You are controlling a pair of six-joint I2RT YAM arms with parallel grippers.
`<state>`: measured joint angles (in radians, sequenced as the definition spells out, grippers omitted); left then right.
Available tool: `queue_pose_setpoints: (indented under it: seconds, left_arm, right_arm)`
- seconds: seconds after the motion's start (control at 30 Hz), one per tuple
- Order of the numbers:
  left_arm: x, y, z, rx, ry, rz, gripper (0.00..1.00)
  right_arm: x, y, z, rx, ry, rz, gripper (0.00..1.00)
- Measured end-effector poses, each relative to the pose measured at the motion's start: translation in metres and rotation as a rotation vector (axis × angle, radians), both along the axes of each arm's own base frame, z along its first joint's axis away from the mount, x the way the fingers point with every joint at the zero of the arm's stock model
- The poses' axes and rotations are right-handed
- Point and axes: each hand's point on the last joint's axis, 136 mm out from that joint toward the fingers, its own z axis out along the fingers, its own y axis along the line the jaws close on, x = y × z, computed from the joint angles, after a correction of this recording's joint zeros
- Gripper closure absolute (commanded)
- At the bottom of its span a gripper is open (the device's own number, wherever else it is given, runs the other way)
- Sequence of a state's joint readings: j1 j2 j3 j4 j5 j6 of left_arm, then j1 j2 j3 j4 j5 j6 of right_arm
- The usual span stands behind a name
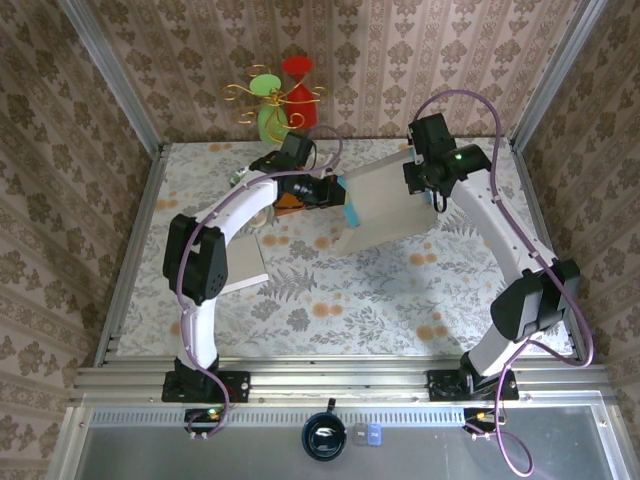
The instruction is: Fold the paper box
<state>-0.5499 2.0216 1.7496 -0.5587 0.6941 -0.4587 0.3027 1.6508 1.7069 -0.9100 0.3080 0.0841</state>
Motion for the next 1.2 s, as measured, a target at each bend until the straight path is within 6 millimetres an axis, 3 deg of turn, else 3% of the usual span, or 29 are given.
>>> queue_pose_setpoints:
  seconds: [0.77, 1.0, 1.2]
  left_arm:
    - [-0.009, -0.015, -0.005, 0.037, 0.019, -0.031, 1.00]
    - [-0.009, -0.018, -0.001, 0.034, 0.014, -0.036, 1.00]
    - [-0.009, -0.022, -0.003, 0.034, 0.013, -0.042, 1.00]
  right_arm:
    - [-0.006, -0.018, -0.011, -0.225, 0.040, -0.120, 0.97]
    - [-0.006, -0.023, -0.007, -0.288, 0.030, -0.157, 0.88]
    - [-0.004, -0.026, -0.008, -0.321, 0.038, -0.175, 0.97]
